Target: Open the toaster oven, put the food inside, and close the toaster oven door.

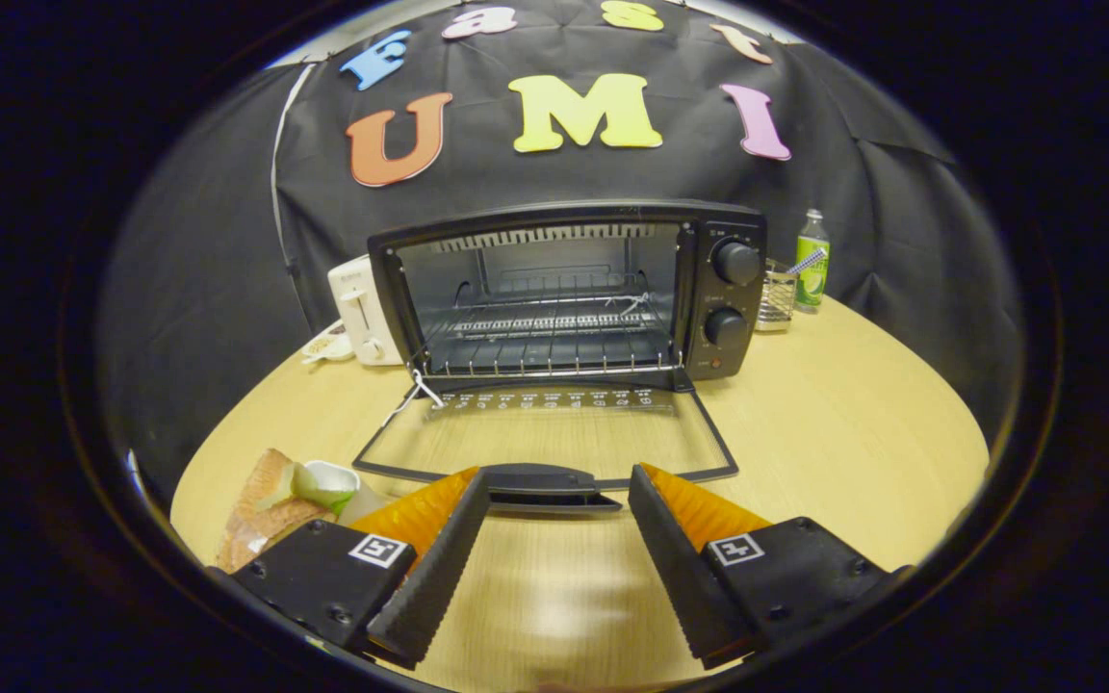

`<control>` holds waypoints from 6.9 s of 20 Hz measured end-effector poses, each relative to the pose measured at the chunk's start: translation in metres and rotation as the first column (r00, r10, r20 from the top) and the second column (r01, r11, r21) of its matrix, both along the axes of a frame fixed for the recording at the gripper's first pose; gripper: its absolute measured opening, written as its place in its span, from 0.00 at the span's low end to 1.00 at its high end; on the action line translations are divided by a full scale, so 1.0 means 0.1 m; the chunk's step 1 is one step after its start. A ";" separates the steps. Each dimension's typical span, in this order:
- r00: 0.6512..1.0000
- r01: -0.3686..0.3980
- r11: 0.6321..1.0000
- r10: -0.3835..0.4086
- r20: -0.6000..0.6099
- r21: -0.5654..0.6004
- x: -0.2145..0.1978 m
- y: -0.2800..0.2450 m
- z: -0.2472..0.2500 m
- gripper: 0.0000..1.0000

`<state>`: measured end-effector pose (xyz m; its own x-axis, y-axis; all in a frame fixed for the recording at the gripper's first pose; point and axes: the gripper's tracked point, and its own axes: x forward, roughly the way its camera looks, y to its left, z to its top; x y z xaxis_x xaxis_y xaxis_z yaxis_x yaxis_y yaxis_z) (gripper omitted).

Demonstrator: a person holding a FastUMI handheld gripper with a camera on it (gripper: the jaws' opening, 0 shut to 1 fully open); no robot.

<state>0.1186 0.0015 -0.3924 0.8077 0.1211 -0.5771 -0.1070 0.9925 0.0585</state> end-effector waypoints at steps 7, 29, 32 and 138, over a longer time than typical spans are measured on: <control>0.977 -0.134 0.939 0.178 -0.115 0.317 -0.25 0.38 0.48 0.97; 0.674 -0.226 0.879 0.453 -0.584 0.421 -0.93 1.19 0.30 0.53; 0.694 -0.225 0.881 0.445 -0.566 0.417 -0.91 1.20 0.34 0.42; 0.997 0.065 0.993 -0.068 -0.024 -0.100 -0.07 0.25 -0.38 1.00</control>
